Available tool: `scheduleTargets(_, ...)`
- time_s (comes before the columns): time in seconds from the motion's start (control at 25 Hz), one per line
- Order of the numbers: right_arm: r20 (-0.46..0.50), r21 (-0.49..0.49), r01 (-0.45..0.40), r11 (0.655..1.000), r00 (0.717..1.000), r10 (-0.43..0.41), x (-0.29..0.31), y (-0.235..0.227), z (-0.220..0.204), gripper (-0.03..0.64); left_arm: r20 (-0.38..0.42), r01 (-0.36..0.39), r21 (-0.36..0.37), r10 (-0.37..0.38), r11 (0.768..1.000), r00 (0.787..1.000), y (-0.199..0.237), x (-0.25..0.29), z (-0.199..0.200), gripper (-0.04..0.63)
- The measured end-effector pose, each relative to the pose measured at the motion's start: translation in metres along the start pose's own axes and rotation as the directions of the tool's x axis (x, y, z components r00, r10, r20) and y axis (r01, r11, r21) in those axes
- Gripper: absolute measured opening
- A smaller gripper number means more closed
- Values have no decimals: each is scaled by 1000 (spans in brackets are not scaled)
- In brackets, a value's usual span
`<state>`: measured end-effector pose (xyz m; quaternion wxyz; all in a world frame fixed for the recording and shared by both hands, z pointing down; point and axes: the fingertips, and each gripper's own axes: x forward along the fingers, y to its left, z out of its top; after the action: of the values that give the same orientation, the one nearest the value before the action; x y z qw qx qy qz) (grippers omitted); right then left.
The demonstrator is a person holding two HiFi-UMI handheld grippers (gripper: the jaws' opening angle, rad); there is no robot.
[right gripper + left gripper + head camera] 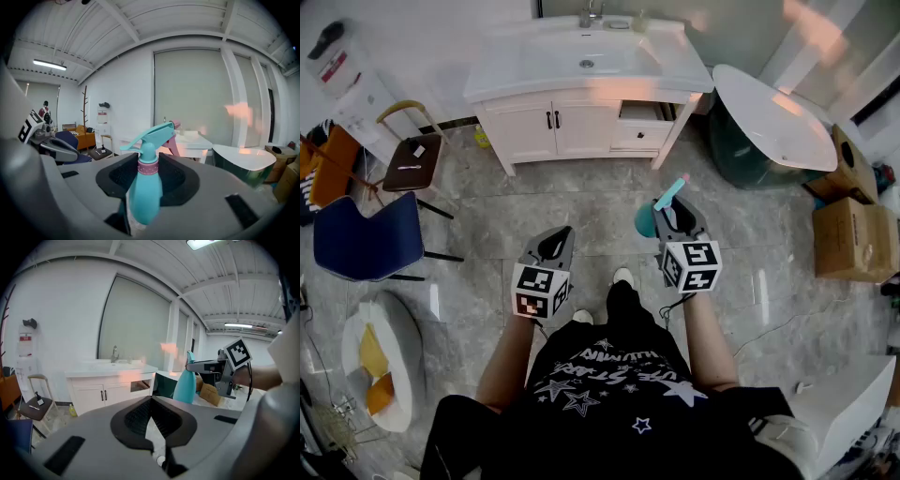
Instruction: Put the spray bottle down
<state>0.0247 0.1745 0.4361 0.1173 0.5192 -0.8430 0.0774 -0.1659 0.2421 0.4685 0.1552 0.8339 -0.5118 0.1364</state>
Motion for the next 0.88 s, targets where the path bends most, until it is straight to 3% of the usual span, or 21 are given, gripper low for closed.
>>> scheduleTargets(0.44,-55,11,11,1000,998,-10,1,9,-28,146,-48,-39,-63,36,997,998,23,-18,-35,15)
scheduleTargets(0.88,-14,35,64,997,998,-64,-18,-6,-20,146,-41,-18,-25,17,1000,999,24,-22,-26,15)
